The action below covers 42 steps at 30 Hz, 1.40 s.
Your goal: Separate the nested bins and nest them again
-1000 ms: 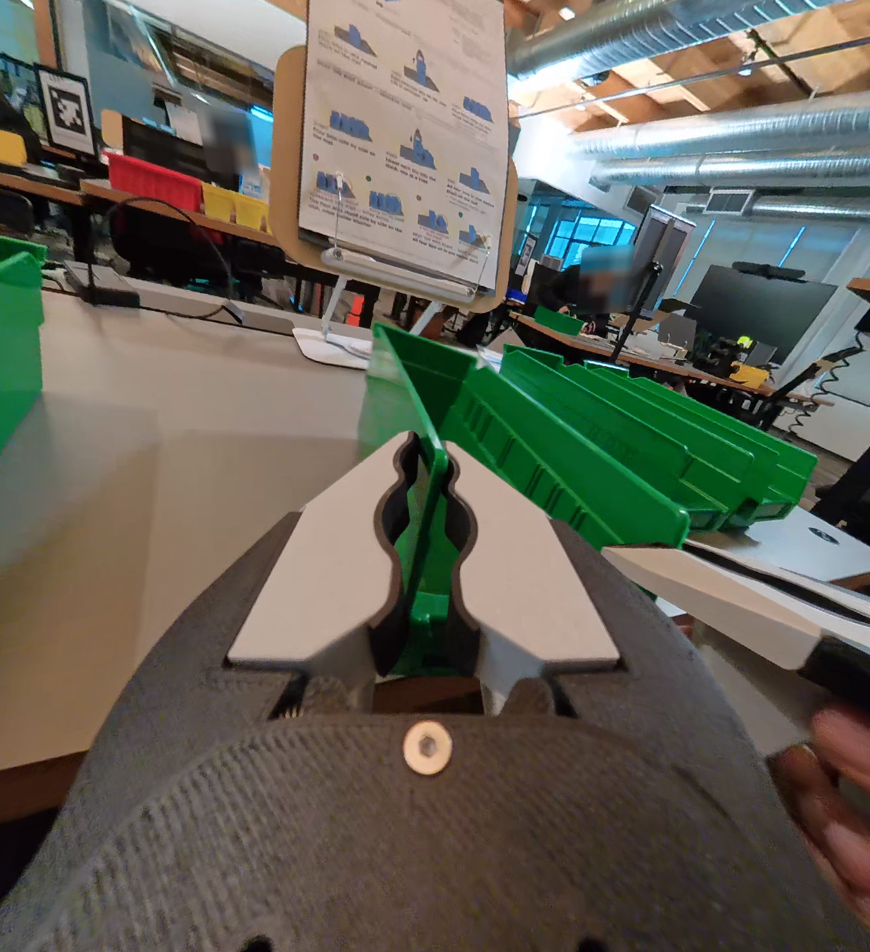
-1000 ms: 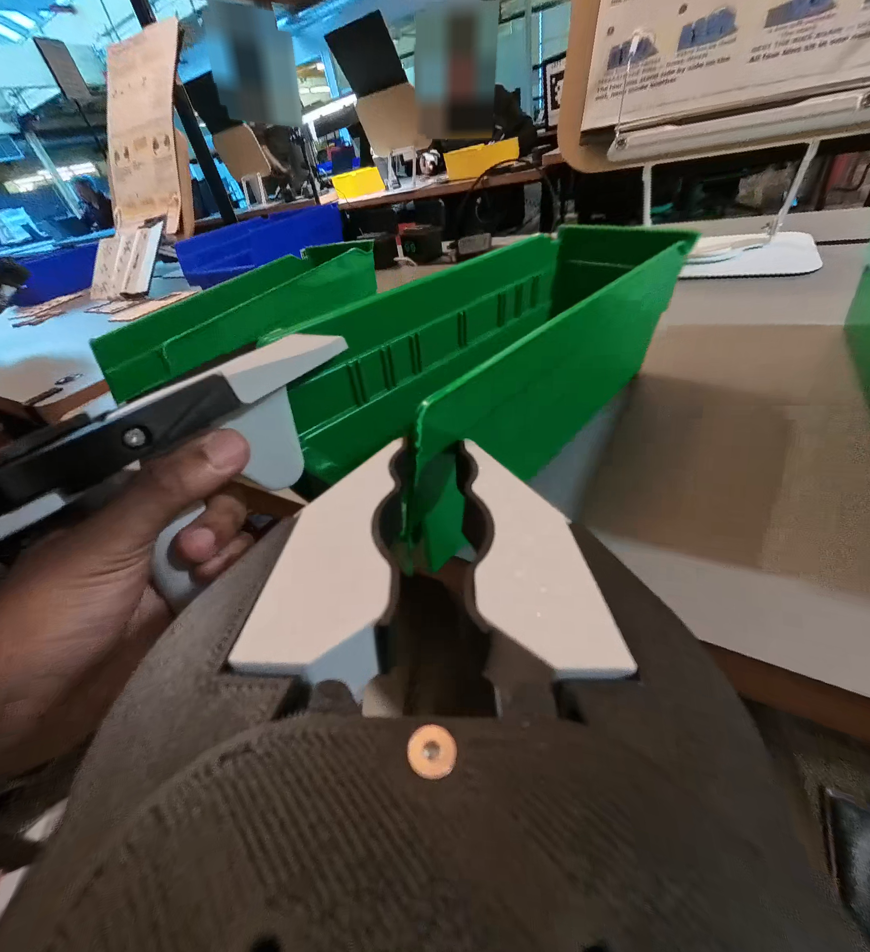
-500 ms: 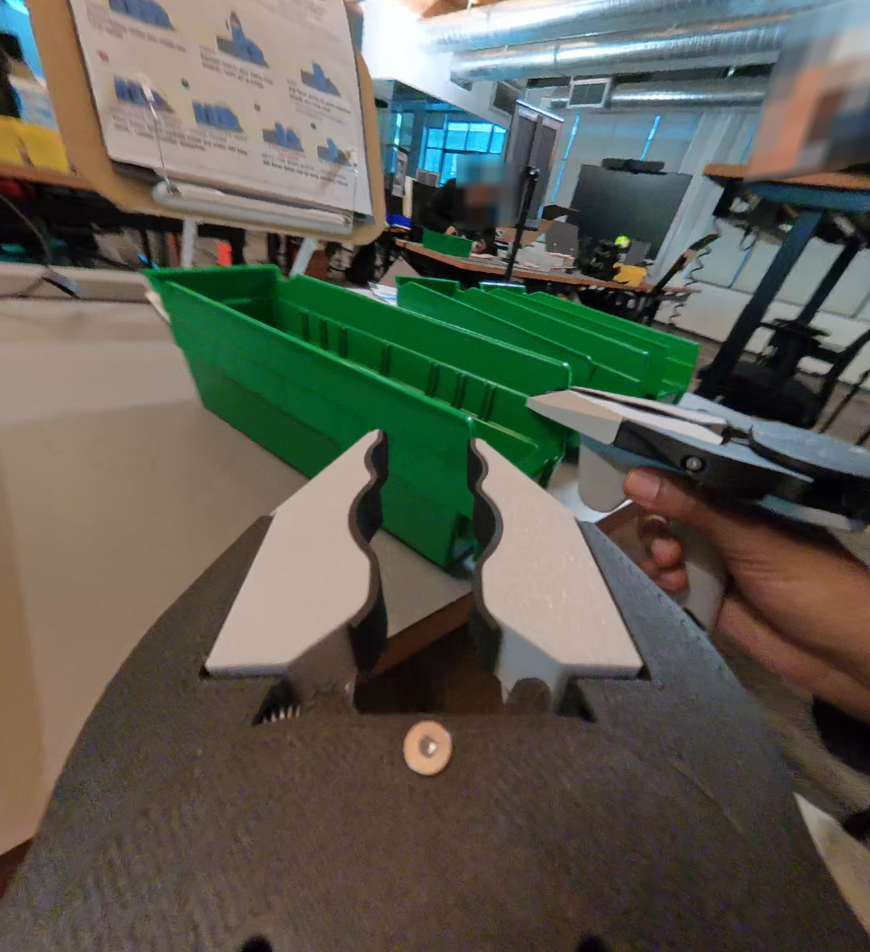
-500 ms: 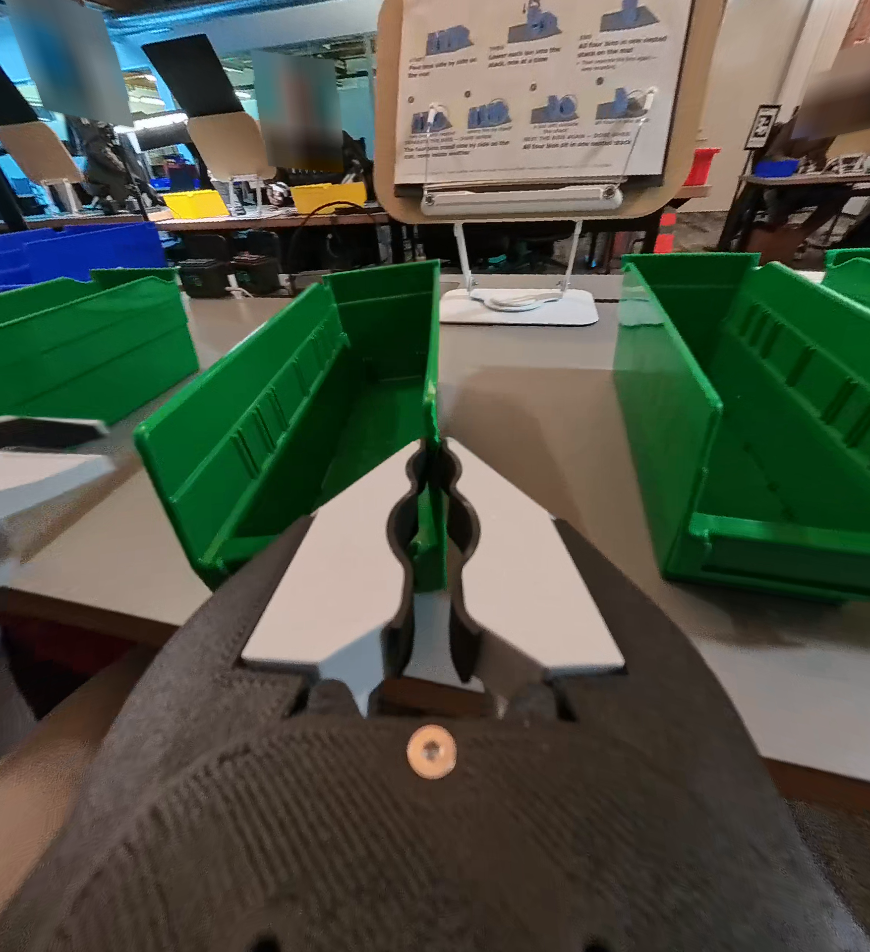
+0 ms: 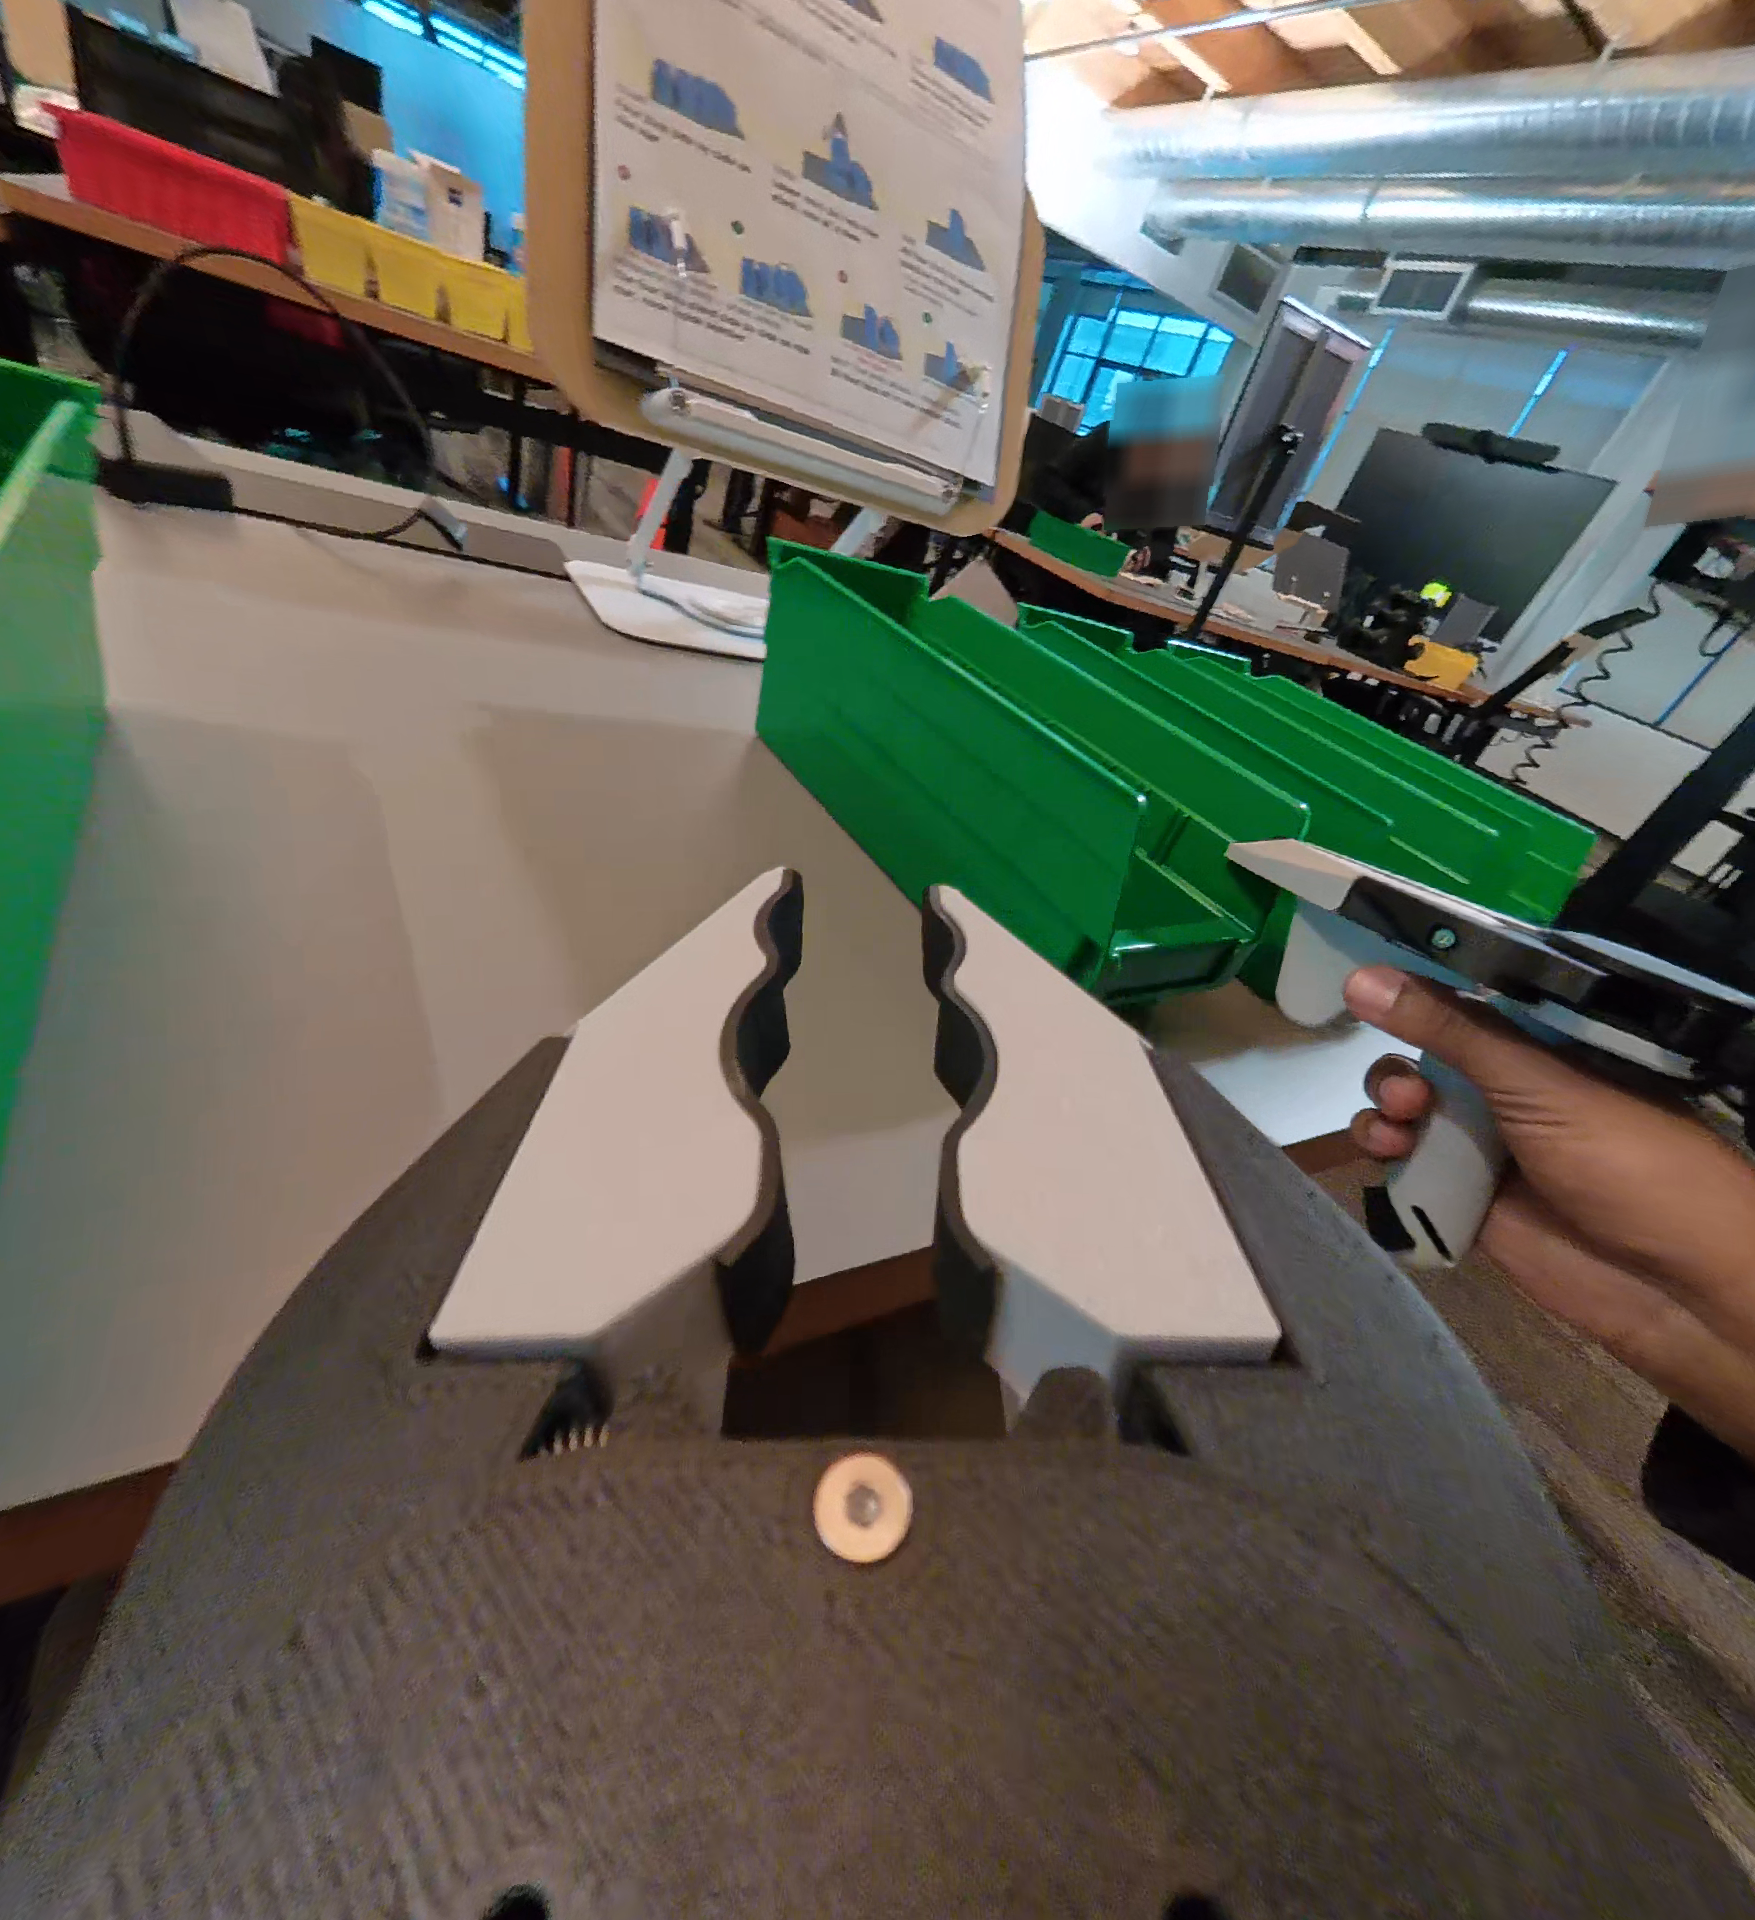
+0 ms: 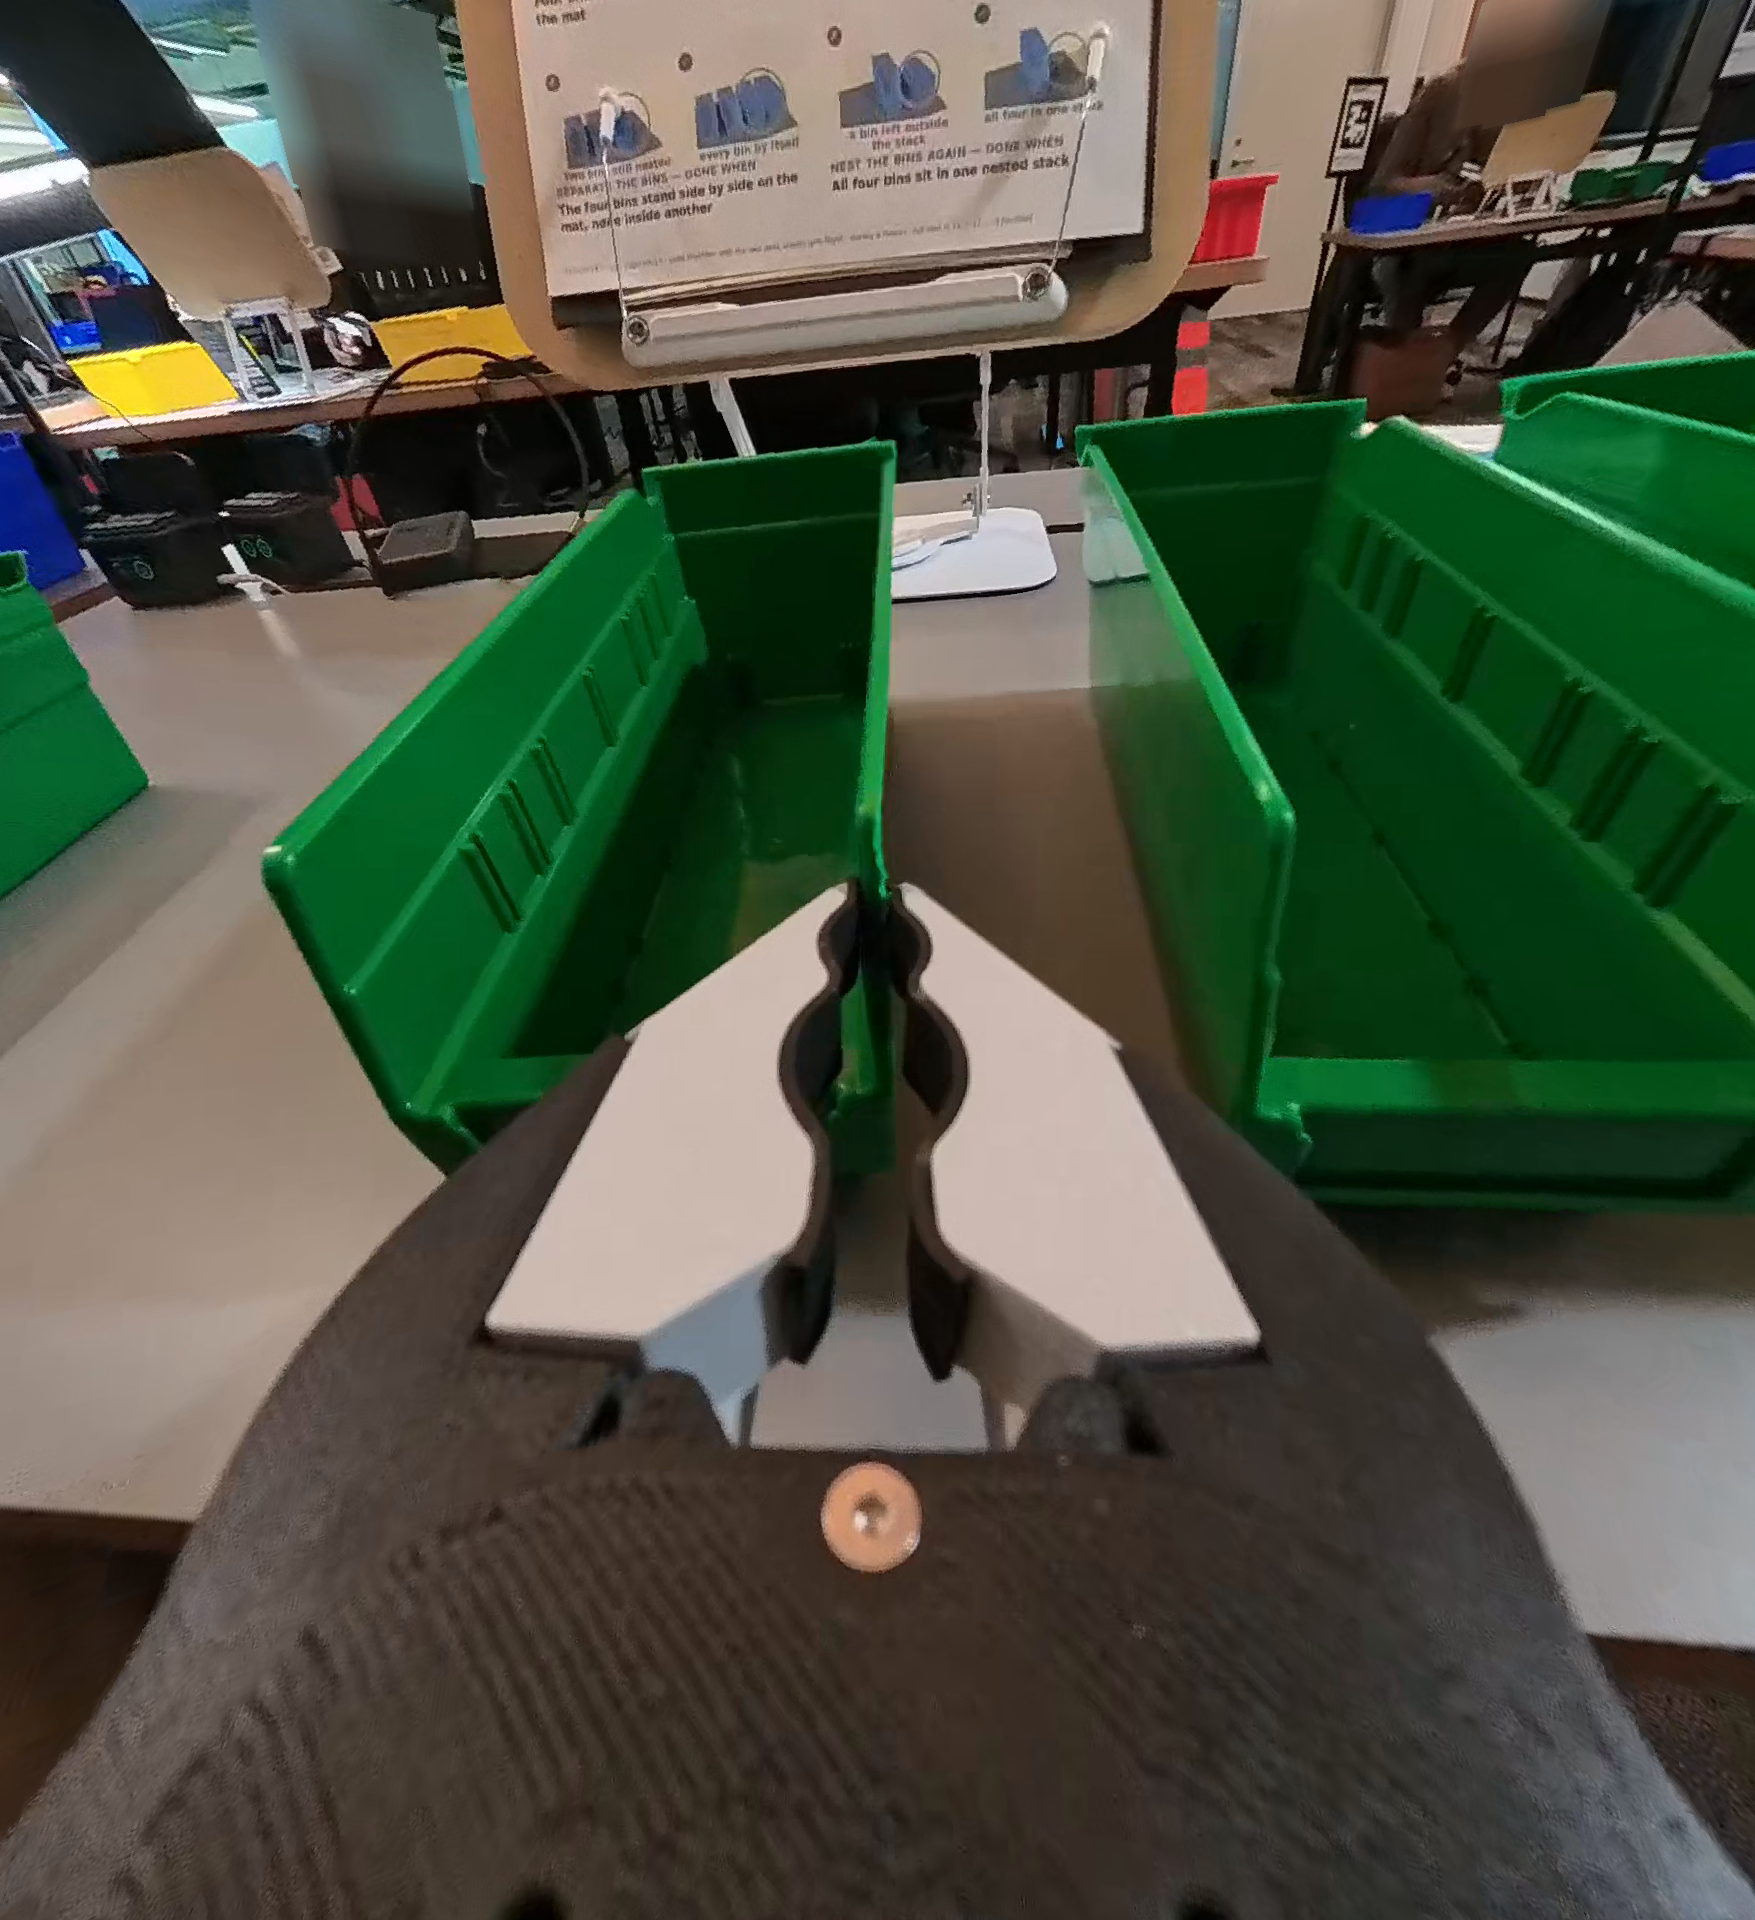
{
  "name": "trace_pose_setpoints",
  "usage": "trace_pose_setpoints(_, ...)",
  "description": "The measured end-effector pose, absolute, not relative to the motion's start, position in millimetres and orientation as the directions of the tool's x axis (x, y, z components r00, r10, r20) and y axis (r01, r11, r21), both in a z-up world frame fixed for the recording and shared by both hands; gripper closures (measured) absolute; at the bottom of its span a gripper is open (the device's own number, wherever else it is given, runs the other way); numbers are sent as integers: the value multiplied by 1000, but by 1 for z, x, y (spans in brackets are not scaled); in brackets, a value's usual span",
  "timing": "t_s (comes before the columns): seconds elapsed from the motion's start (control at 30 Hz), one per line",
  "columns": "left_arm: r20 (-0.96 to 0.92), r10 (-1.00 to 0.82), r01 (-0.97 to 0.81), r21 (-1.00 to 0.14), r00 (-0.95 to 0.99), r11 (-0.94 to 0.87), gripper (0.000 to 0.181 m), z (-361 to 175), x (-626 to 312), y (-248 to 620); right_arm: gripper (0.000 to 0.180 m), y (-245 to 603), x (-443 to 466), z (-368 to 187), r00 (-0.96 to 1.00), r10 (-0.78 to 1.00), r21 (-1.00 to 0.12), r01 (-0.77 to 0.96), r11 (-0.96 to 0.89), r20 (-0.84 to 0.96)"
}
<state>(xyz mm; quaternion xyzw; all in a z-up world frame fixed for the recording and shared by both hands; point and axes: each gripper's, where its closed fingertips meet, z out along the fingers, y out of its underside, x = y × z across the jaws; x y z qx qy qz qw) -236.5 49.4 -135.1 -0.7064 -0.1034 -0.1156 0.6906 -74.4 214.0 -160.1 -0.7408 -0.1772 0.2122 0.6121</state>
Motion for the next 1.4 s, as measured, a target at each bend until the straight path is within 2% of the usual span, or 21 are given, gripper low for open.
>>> trace_pose_setpoints(0.03, 303, 0, 303, -953, 953, -23, 161, -136, -241, 48, 177, 215, -77, -160, 844, 527, -981, 2, -194, -102)
trace_pose_setpoints(0.23, 270, 81, 269, -963, 960, 20, 162, -130, -261, 39, 176, 215, -83, -161, 836, 538, -978, 11, -211, -107)
trace_pose_setpoints(0.33, 200, 230, 184, -979, 952, 87, 159, -119, -287, 27, 145, 212, -84, -156, 815, 564, -977, -14, -214, -135)
trace_pose_setpoints(0.43, 40, 433, -23, -990, 901, 140, 150, -99, -317, 8, 129, 206, -82, -146, 798, 581, -978, -52, -200, -162)
trace_pose_setpoints(0.53, -70, 495, -119, -991, 866, 67, 140, -102, -330, 9, 128, 198, -80, -137, 786, 598, -983, -65, -171, -156)
trace_pose_setpoints(0.63, -4, 478, -12, -1000, 878, 14, 139, -124, -337, 20, 130, 191, -77, -130, 777, 613, -987, -68, -144, -143)
trace_pose_setpoints(0.73, 49, 474, 42, -999, 879, 24, 150, -130, -342, 27, 133, 185, -75, -128, 774, 623, -992, -50, -117, -112)
trace_pose_setpoints(0.83, 43, 459, 48, -999, 888, 1, 180, -132, -341, 35, 136, 182, -71, -128, 778, 622, -995, -28, -97, -83)
trace_pose_setpoints(0.97, 82, 363, 95, -995, 928, -18, 181, -137, -328, 56, 140, 179, -59, -130, 787, 612, -995, -22, -96, -76)
trace_pose_setpoints(1.2, 57, 361, 42, -998, 931, 50, 181, -114, -324, 70, 142, 175, -32, -130, 815, 573, -994, -34, -102, -86)
trace_pose_setpoints(1.33, -7, 424, -37, -997, 906, 61, 152, -104, -336, 66, 143, 174, -28, -134, 816, 569, -992, -37, -121, -100)
trace_pose_setpoints(1.4, -39, 432, -69, -996, 901, 52, 147, -96, -337, 58, 144, 174, -29, -136, 816, 570, -992, -28, -125, -95)
